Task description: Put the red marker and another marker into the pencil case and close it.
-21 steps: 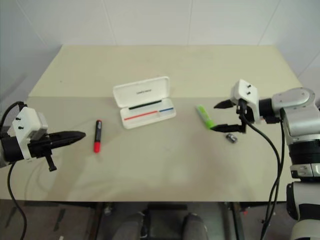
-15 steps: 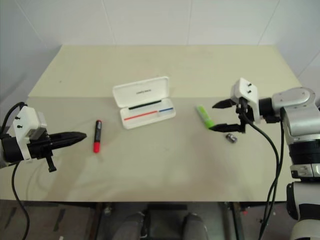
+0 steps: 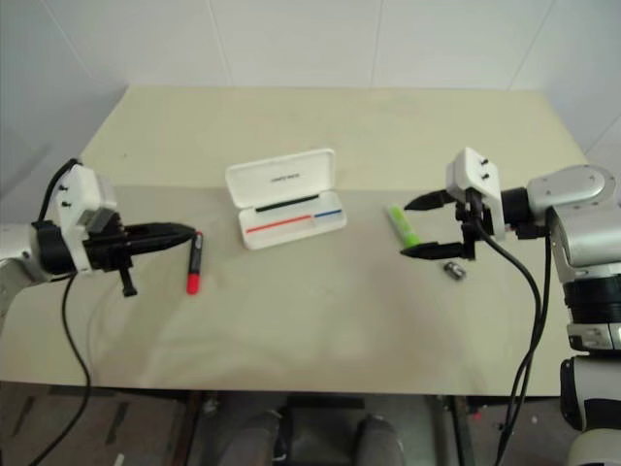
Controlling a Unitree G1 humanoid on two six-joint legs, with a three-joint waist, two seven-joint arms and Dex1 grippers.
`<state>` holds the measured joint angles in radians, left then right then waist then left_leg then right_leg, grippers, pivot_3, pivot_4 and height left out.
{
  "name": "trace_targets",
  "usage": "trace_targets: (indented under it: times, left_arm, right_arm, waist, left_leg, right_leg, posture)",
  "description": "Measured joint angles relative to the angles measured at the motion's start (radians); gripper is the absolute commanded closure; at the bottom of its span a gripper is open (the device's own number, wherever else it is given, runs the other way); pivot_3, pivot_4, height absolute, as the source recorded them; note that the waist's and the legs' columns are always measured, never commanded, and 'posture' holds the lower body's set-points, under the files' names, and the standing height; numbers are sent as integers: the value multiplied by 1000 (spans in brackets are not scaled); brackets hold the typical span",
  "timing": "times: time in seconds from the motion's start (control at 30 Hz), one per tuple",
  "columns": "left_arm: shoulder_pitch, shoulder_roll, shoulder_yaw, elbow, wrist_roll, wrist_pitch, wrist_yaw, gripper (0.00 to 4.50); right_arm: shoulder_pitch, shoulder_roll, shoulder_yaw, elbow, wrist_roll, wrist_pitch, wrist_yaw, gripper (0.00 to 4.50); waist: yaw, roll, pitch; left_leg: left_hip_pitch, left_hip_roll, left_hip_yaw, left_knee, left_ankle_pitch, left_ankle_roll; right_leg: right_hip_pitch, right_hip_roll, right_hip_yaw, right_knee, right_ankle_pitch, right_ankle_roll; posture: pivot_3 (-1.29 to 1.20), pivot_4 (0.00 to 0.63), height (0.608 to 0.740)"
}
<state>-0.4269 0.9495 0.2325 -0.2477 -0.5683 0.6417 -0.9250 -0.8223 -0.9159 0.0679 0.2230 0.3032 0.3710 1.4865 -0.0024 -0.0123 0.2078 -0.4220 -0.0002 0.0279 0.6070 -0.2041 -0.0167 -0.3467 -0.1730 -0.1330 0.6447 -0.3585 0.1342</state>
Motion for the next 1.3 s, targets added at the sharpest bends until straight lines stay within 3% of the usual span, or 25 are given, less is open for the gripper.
trace_targets:
  times: [0.33,0.37,0.87,1.3]
  left_arm:
    - [-72,-46,-162,79,69,-20,-31,190]
    - [-86,-52,-182,99,86,-28,-32,20]
    - [-262,-260,-371,401,283,-192,-71,20]
    - [-360,-373,-401,656,374,-317,-108,20]
  right_arm:
    - [60,-21,-29,-116,43,65,-26,0]
    - [61,-21,-32,-124,47,68,-29,0]
    - [75,-21,-40,-231,119,139,-65,0]
    - [144,-50,-88,-317,160,197,-127,0]
  waist:
    - [2,-1,0]
    - [2,-1,0]
    - [3,-2,1]
    - [5,-3,1]
  left_leg:
    - [0,1,0,2,-1,0]
    - [0,2,0,2,-1,0]
    - [0,2,0,4,-1,0]
    - [0,1,0,6,-2,1]
  right_leg:
    - [0,1,1,1,0,0]
    - [1,1,1,0,0,0]
    - [2,2,0,0,0,0]
    - [3,2,0,0,1,1]
  posture:
    - [0,150,740]
    - [0,150,740]
    - [0,150,740]
    - [0,150,740]
